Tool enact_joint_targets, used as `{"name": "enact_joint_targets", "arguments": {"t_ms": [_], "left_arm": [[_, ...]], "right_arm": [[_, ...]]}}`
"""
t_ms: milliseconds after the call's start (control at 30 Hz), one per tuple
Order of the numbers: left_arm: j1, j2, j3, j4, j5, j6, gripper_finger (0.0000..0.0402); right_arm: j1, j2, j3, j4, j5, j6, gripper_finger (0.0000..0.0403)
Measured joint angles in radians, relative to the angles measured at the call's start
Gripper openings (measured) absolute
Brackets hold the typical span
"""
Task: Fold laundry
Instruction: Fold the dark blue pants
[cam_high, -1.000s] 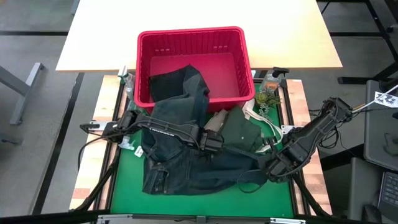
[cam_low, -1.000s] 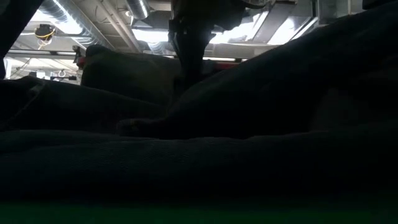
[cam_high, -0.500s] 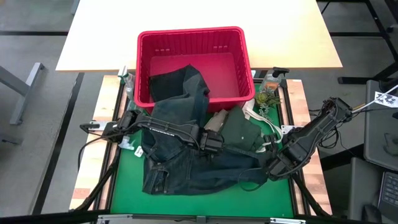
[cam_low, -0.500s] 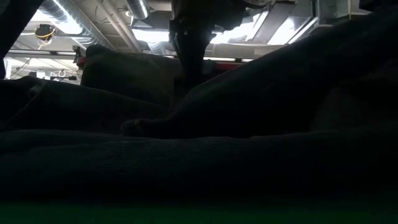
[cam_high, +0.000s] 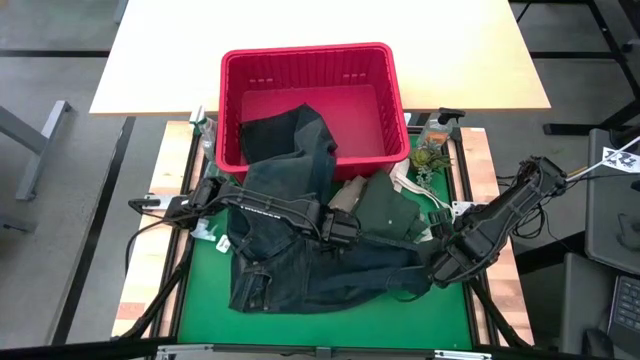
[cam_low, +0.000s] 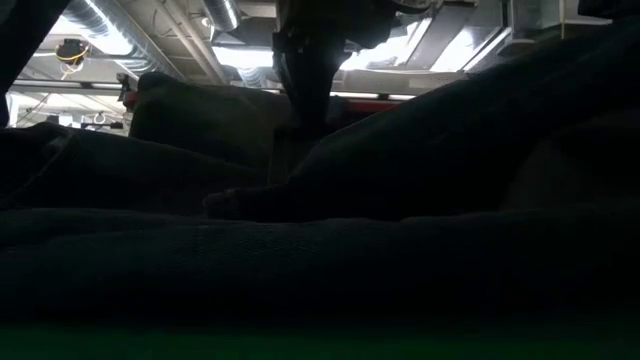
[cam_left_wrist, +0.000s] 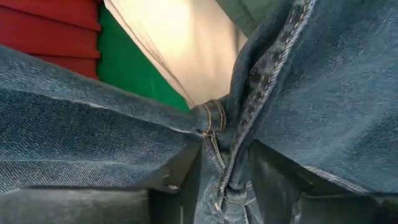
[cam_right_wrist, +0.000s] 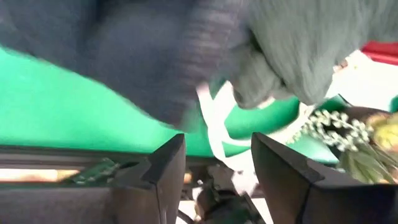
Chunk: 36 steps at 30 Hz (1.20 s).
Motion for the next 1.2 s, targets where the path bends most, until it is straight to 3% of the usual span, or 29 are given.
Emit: {"name": "enact_joint_targets", "arguments": {"t_ms": [267,467,633,800,967,1200], "left_arm": [[-0.001,-0.002,0.033,-0.029,0.046,0.0,0.0136],[-0.003,-0.005,0.07,-0.031,0.164,0.0,0.0127],[-0.003,-0.005,0.074,-0.035,0.255,0.0,0.0125],[-0.011,-0.005,0.074,-0.02,0.31,0.0,0.0125],[-0.035,-0.006,0.068,0.116,0.31,0.001,0.0117],[-0.059,-0.006,0.018,0.444,0.214,0.042,0.0113]], "right_arm": [[0.0,-0.005,0.0,0.001,-0.005,0.0,0.0182],[0.0,-0.006,0.0,0.016,-0.129,0.059,0.0182],[0.001,-0.006,0.0,0.206,-0.133,0.118,0.0182],[0.001,0.0,0.0,0.506,-0.066,0.049,0.0182],[0.0,0.015,-0.035,0.709,0.026,-0.001,0.0182],[0.001,0.061,-0.124,0.855,-0.004,0.002,0.0182]]}}
